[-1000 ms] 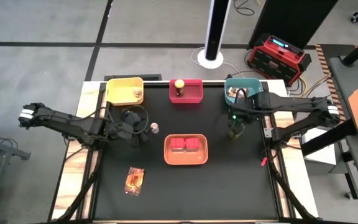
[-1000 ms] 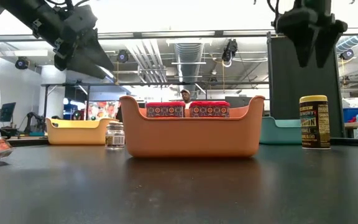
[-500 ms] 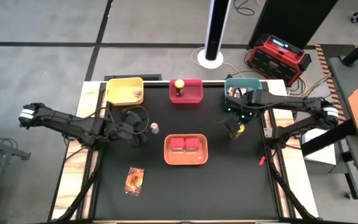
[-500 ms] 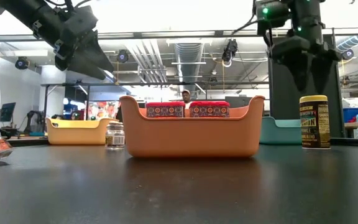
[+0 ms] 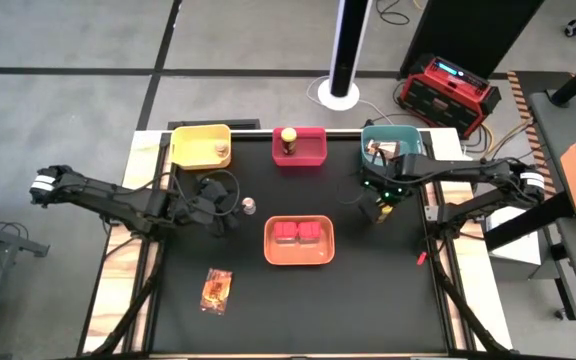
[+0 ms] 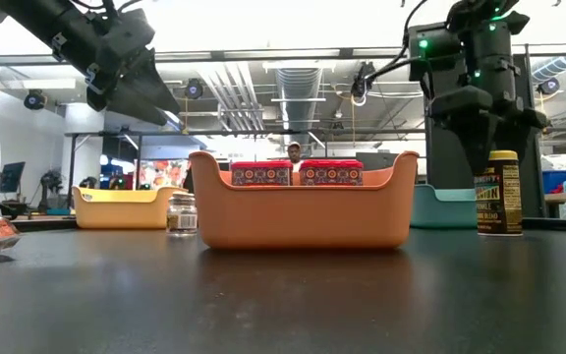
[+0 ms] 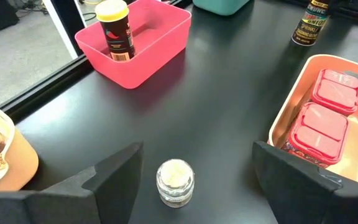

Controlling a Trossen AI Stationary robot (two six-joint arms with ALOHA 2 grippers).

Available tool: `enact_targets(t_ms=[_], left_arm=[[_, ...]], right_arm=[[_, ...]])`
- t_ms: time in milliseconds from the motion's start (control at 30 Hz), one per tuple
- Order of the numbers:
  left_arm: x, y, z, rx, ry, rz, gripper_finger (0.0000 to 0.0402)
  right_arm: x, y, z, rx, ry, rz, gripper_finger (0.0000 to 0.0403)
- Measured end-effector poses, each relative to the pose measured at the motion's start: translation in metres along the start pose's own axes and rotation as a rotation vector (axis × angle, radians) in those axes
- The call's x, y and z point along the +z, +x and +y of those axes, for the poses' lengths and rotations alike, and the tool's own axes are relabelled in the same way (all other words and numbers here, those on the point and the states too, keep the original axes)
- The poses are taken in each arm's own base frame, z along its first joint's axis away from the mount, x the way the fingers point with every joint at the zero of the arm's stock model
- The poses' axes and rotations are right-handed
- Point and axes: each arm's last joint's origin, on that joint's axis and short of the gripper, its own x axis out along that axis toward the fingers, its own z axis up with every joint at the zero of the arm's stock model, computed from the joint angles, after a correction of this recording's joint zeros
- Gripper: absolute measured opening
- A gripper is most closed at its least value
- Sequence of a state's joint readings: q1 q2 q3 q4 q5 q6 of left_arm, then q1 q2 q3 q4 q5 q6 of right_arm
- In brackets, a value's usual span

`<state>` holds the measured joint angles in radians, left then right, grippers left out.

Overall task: Sort spices by type
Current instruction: Put the yellow seasoning bottle into the red bin

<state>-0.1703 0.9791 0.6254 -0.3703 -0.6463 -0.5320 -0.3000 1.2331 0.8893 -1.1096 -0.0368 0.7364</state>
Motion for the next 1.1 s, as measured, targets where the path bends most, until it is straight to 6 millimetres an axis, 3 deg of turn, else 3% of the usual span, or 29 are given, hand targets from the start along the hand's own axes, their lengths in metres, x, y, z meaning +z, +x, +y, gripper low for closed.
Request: enact_targets(t_ms=[433, 667, 900, 1100], left_arm=[[0.000, 0.000, 0.000, 0.001, -0.001, -0.001, 0.0284], [0.000, 0.000, 0.000, 0.001, -0.001, -0.001, 0.0284], [0.001, 0.000, 0.000, -0.003, -0.006, -0.007, 0.0284], [0.001, 0.000, 0.000, -0.004, -0.001, -0.010, 0.0284]], right_arm=[[-0.001, 0.003, -0.001, -0.012, 0.025, -0.002, 0.0223], [-0.001, 0.002, -0.001, -0.009, 0.027, 0.000, 0.0222], [0.006, -0.038, 0.008, 0.027, 0.010, -0.033, 0.0222], [0.026, -0.075, 0.027, 0.102, -0.033, -0.133, 0.0222]])
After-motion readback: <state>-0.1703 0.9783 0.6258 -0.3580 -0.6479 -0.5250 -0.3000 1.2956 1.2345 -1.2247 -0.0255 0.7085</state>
